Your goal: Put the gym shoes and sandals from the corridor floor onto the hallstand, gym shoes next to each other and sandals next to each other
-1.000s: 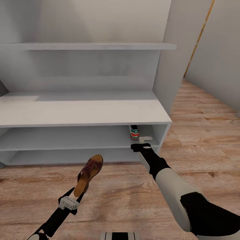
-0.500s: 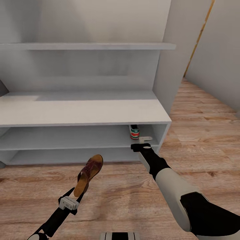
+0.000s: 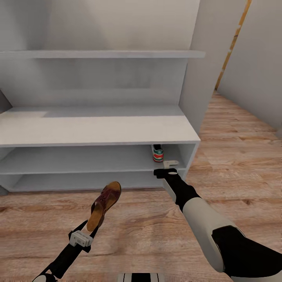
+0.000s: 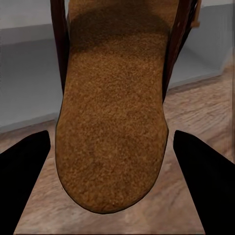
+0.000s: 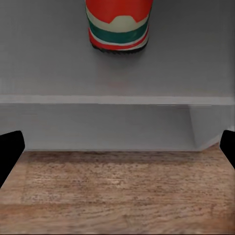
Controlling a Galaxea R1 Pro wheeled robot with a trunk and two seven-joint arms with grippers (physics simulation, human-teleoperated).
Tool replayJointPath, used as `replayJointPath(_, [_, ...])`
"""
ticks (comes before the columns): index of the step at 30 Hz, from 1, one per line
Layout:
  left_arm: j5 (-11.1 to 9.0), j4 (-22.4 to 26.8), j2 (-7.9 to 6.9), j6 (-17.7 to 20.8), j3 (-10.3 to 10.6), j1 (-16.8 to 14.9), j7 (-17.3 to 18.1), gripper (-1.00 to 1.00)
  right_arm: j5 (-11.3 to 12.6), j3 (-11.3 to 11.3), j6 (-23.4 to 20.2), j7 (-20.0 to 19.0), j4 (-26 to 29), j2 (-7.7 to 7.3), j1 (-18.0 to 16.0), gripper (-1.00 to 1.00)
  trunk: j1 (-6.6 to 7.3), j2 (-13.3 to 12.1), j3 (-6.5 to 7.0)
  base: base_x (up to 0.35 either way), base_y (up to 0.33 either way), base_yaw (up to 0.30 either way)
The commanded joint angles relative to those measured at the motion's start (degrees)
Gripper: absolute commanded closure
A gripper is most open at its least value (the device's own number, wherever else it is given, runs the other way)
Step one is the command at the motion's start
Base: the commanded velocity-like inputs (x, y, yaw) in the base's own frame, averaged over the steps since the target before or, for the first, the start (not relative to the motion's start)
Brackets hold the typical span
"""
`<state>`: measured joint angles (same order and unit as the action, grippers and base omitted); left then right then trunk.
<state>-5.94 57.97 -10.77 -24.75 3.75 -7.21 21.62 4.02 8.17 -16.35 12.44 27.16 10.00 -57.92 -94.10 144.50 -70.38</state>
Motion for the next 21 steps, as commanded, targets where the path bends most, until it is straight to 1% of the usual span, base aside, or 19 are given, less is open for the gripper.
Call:
replayJointPath(1, [0.0, 0.0, 0.00, 0.0, 0.0, 0.0, 0.0, 1.00, 0.0, 0.0, 0.0, 0.0, 0.0, 0.00, 0.0, -1.00, 0.00, 0.0, 0.00, -0.210, 0.000, 0.000])
replayJointPath(5, [0.0, 0.0, -0.01, 0.0, -0.3, 0.0, 0.0, 1.00, 0.0, 0.0, 0.0, 0.0, 0.0, 0.00, 0.0, -1.00, 0.00, 0.0, 0.00, -0.175, 0.000, 0.000])
replayJointPath(9, [0.0, 0.0, 0.02, 0.0, -0.7, 0.0, 0.0, 1.00, 0.0, 0.0, 0.0, 0.0, 0.0, 0.00, 0.0, -1.00, 0.00, 0.0, 0.00, -0.098, 0.000, 0.000])
replayJointPath(21, [0.0, 0.0, 0.04, 0.1, -1.1, 0.0, 0.1, 1.00, 0.0, 0.0, 0.0, 0.0, 0.0, 0.00, 0.0, -1.00, 0.00, 0.0, 0.00, -0.030, 0.000, 0.000])
